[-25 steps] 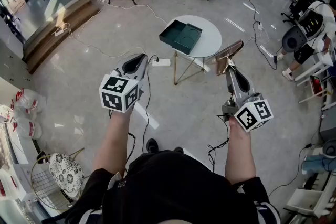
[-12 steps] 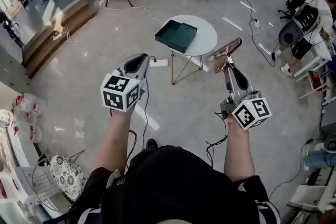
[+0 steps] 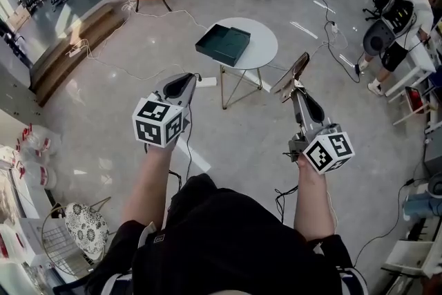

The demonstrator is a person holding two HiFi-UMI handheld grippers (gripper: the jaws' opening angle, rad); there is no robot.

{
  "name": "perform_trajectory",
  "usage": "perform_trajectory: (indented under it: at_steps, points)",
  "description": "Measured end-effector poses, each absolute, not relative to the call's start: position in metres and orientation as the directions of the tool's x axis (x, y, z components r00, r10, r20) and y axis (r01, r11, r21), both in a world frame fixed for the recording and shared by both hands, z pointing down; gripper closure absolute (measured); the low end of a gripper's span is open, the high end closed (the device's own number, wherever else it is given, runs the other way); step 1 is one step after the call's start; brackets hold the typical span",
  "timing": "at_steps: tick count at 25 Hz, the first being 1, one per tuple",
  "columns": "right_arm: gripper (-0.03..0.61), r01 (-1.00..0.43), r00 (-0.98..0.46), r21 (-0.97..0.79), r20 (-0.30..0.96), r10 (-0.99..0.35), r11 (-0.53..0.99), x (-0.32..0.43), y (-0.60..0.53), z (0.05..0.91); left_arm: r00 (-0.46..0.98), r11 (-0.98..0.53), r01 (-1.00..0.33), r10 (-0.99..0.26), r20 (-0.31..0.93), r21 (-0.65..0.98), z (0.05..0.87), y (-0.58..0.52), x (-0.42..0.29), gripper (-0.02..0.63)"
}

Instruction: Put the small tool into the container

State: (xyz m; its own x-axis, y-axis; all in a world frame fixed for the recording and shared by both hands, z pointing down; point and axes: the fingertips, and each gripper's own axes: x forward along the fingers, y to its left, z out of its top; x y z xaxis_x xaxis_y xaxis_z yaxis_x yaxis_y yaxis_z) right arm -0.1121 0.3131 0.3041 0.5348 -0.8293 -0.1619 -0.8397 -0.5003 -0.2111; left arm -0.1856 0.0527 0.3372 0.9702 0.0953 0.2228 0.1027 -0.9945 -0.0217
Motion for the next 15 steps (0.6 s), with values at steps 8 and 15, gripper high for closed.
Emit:
perform_trajectory:
  at_steps: [8,15]
  points:
    - [0.569,-0.837,0.528,-0.254,-0.147,-0.836,-0.484,-0.093,0.303,0.323,0.975,-0.991,0.124,0.131,0.178,0.052,0.337,0.056,-0.156,0.592]
    - [0.568,-0.869,0.399,-0.397,-0.205,-0.894,-0.297,-0.074,0.238,0.32,0.916,-0.917,0.389,0.396,0.067,0.092,0.334,0.114,-0.091,0.594]
